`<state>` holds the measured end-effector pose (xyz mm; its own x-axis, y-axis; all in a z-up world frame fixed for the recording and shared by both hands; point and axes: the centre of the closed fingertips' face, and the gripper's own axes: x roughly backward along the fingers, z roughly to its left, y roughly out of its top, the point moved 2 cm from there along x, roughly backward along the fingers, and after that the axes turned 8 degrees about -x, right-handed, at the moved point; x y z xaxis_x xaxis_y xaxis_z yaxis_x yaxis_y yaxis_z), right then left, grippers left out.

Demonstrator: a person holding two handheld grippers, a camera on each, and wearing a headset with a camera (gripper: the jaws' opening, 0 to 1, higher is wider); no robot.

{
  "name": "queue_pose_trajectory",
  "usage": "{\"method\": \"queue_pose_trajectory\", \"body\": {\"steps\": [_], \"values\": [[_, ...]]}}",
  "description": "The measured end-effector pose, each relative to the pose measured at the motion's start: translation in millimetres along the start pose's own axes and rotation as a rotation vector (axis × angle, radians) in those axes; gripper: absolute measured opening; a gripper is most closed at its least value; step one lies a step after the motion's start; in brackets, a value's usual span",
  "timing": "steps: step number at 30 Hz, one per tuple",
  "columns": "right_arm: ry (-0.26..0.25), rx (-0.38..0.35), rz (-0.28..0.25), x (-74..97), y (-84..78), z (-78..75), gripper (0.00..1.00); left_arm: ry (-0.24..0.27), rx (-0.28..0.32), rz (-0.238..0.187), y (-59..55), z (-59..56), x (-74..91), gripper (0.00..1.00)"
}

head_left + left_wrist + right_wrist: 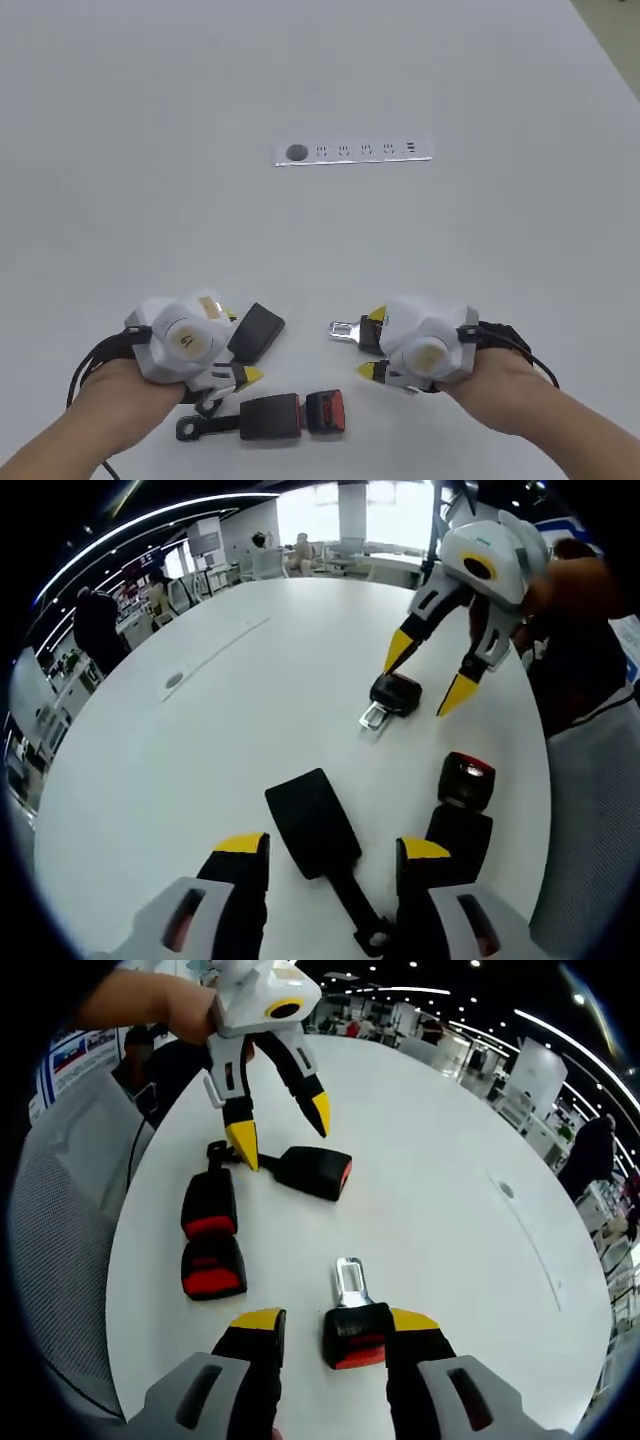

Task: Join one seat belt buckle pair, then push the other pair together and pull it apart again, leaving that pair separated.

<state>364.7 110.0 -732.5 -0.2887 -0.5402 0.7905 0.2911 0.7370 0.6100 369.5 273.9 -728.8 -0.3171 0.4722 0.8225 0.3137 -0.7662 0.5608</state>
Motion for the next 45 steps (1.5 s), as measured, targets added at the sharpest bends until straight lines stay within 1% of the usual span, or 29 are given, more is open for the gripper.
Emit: {"method": "queue_pose_trajectory", "body": {"steps": [3,6,8,9,10,11,12,13,14,17,18,19,20,22,25,28,29,30,32,35,37,39,42,45], "values": [[-0.009,0.001,0.007,-2.4,-4.1,-6.0,0.38,-0.001,0.015,0.013,-1.7,3.3,-4.1,0.54],[-0.012,-0.005,0.016,-1.6,-7.2,-12.0,0.38,-0.006,0.029,0.025,-8.9,8.3,-10.4,0.55],[-0.015,-0.008,0.021,-5.4,-10.3,-17.3,0.38,-0.010,0.040,0.033,-13.2,10.5,-14.2,0.55],[-0.015,-0.010,0.025,-5.7,-11.7,-18.4,0.38,-0.014,0.042,0.038,-15.1,10.9,-16.6,0.55],[-0.015,-0.010,0.030,-6.7,-13.8,-20.0,0.38,-0.018,0.042,0.043,-13.3,9.3,-14.8,0.55],[-0.015,-0.011,0.034,-9.0,-16.6,-21.7,0.38,-0.024,0.041,0.050,-13.9,8.5,-15.7,0.55],[-0.016,-0.013,0.039,-10.9,-18.7,-23.6,0.38,-0.029,0.037,0.058,-17.1,8.8,-18.9,0.55],[-0.016,-0.014,0.041,-7.7,-16.8,-22.6,0.38,-0.033,0.035,0.062,-18.1,8.9,-20.6,0.55],[-0.012,-0.016,0.044,-7.9,-17.2,-22.6,0.38,-0.039,0.033,0.066,-16.0,8.8,-20.8,0.55],[0.003,-0.016,0.051,-11.0,-19.6,-21.3,0.38,-0.050,0.021,0.079,-14.8,7.2,-24.4,0.54],[0.006,-0.016,0.054,-12.0,-20.3,-21.3,0.38,-0.049,0.015,0.070,-12.9,8.4,-26.2,0.53],[0.010,-0.019,0.059,-12.9,-21.1,-21.6,0.38,-0.049,0.018,0.071,-11.9,9.8,-26.7,0.53],[0.015,-0.022,0.060,-13.5,-21.6,-21.5,0.37,-0.053,0.016,0.073,-10.9,8.5,-26.7,0.53],[0.032,-0.041,0.056,-15.6,-22.4,-22.9,0.36,-0.063,-0.007,0.078,-10.4,7.9,-27.4,0.52],[0.040,-0.044,0.053,-17.9,-23.1,-24.1,0.36,-0.084,-0.043,0.087,-10.0,5.8,-29.0,0.50],[0.062,-0.047,0.053,-18.9,-24.3,-21.9,0.34,-0.116,-0.089,0.088,-10.0,-1.2,-30.9,0.44],[0.064,-0.044,0.053,-19.4,-24.5,-22.4,0.34,-0.108,-0.087,0.092,-10.0,0.4,-30.7,0.43],[0.068,-0.044,0.054,-19.6,-24.6,-22.3,0.34,-0.111,-0.092,0.094,-10.3,0.5,-30.6,0.43],[0.076,-0.035,0.059,-19.8,-23.9,-21.1,0.34,-0.117,-0.122,0.095,-9.1,-1.6,-30.1,0.43],[0.086,-0.021,0.066,-21.0,-23.6,-21.3,0.34,-0.125,-0.148,0.102,-8.7,-2.7,-29.9,0.42],[0.091,-0.014,0.069,-22.0,-23.9,-21.5,0.34,-0.131,-0.164,0.106,-9.9,-1.1,-30.1,0.41],[0.098,-0.005,0.072,-21.5,-23.3,-20.9,0.34,-0.136,-0.176,0.107,-9.2,-2.8,-30.0,0.41],[0.117,0.016,0.079,-23.1,-23.6,-20.7,0.34,-0.148,-0.205,0.107,-8.5,-3.6,-29.9,0.40],[0.137,0.031,0.090,-22.5,-23.0,-20.4,0.34,-0.166,-0.241,0.115,-8.4,-5.1,-30.5,0.39]]}}
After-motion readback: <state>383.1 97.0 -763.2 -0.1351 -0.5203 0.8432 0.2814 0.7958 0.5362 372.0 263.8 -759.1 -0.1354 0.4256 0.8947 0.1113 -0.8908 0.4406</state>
